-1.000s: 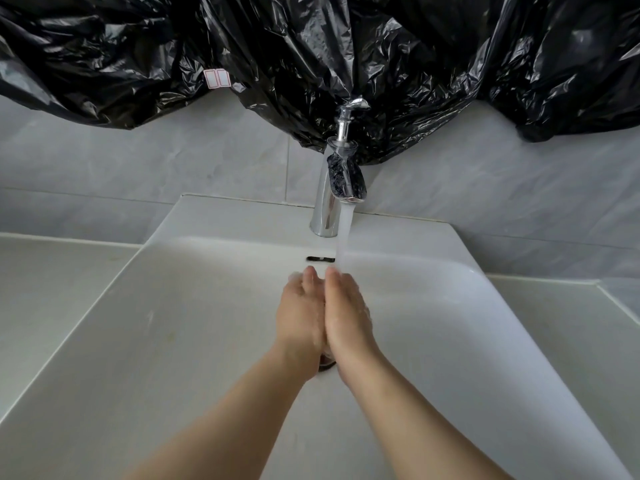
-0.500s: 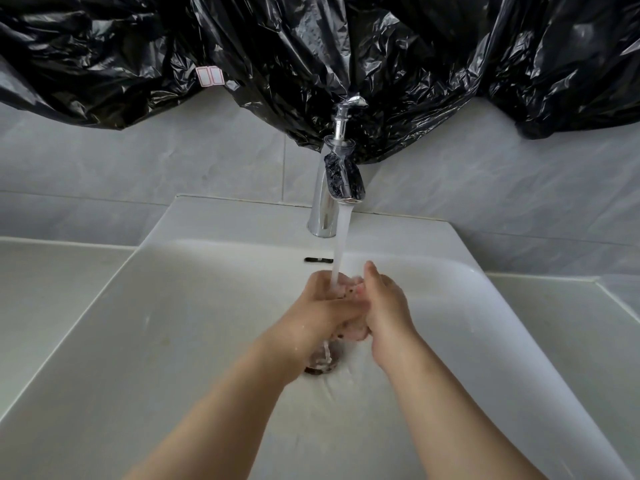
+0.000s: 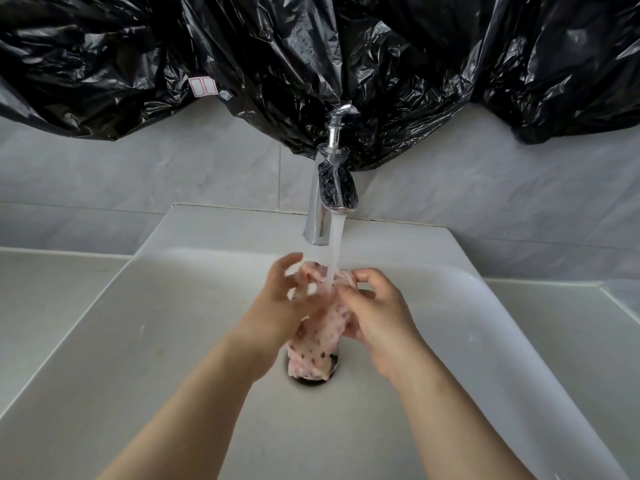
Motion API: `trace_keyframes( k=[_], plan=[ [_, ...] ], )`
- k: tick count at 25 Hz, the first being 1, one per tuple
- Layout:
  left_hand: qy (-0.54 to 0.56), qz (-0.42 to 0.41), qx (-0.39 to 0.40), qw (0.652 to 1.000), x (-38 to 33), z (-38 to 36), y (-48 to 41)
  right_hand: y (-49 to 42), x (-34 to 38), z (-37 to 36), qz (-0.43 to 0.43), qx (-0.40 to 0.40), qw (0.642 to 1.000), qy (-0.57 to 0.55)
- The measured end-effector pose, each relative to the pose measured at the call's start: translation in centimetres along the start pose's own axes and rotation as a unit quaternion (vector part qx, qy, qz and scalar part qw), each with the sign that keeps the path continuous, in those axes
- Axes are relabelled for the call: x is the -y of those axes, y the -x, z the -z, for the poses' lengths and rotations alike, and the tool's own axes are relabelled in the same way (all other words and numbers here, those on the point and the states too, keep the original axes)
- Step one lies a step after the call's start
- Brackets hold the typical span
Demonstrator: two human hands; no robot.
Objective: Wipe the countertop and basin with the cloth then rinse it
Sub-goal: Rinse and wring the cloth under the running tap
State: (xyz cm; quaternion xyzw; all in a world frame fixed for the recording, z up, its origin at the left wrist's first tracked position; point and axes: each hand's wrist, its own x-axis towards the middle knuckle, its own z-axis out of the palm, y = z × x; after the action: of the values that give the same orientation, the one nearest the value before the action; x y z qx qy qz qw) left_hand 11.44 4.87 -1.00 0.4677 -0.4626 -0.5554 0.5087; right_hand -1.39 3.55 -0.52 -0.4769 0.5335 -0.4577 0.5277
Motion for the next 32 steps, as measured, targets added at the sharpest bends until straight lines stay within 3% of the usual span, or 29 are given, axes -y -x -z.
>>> trace_keyframes(
  k=[3, 6, 8, 10, 11, 14, 16, 18, 20, 22, 25, 26, 27, 29, 30, 31, 32],
  plan=[
    [-0.138, -0.009, 0.088, 0.987, 0.0, -0.5, 0.4, -0.2, 0.2, -0.2, 0.039, -0.078, 0.996, -0.036],
    [-0.194, 0.033, 0.023, 0.98, 0.1, -0.8, 0.4, -0.1, 0.5, -0.5, 0.068, -0.14, 0.987, -0.026],
    [-0.093, 0.064, -0.004, 0.994, 0.3, -0.7, 0.3, -0.3, 0.4, -0.3, 0.067, -0.157, 0.985, 0.003],
    [0.095, 0.099, 0.025, 0.99, -0.1, -0.1, 0.3, -0.5, 0.2, 0.3, 0.034, -0.119, 0.992, 0.018],
    [0.136, 0.096, 0.037, 0.985, -0.3, 0.5, 0.2, -0.5, 0.0, 0.6, 0.012, -0.085, 0.995, 0.051],
    [0.021, 0.047, 0.08, 0.995, -0.7, 1.4, 0.2, -0.3, -0.2, 0.6, 0.06, 0.018, 0.979, 0.197],
    [-0.019, 0.008, 0.097, 0.995, -1.0, 1.1, 0.6, 0.2, -0.1, 0.0, 0.093, 0.101, 0.981, 0.14],
    [-0.055, -0.023, 0.083, 0.995, -1.3, 0.9, 0.9, 0.5, 0.2, -0.1, 0.071, 0.156, 0.98, 0.098],
    [-0.078, -0.044, 0.055, 0.994, -1.5, 1.0, 0.9, 0.7, 0.0, 0.2, 0.044, 0.185, 0.971, 0.144],
    [-0.049, -0.024, 0.04, 0.998, -1.4, 1.1, 0.7, 0.7, -0.4, 0.2, 0.042, 0.188, 0.958, 0.212],
    [0.01, 0.098, -0.053, 0.994, -0.8, 1.8, 0.3, 0.1, -0.9, 0.3, 0.137, 0.058, 0.941, 0.304],
    [-0.077, 0.127, -0.087, 0.985, -0.8, 1.9, 0.3, -0.1, -0.8, 0.4, 0.175, 0.009, 0.936, 0.306],
    [-0.238, 0.135, -0.097, 0.957, -0.7, 2.2, 0.2, -0.1, -0.6, 0.5, 0.205, -0.019, 0.932, 0.299],
    [-0.516, 0.08, -0.078, 0.849, -0.4, 2.1, 0.5, 0.2, -0.1, 0.4, 0.26, -0.039, 0.917, 0.301],
    [-0.556, 0.045, -0.064, 0.827, -0.6, 1.7, 0.8, 0.3, -0.1, 0.3, 0.279, -0.038, 0.915, 0.29],
    [-0.529, 0.022, -0.046, 0.847, -0.8, 1.3, 1.0, 0.5, 0.0, 0.3, 0.273, -0.035, 0.927, 0.254],
    [-0.437, 0.004, -0.022, 0.899, -1.3, 1.0, 1.2, 0.7, 0.4, 0.1, 0.247, -0.026, 0.95, 0.188]
  ],
)
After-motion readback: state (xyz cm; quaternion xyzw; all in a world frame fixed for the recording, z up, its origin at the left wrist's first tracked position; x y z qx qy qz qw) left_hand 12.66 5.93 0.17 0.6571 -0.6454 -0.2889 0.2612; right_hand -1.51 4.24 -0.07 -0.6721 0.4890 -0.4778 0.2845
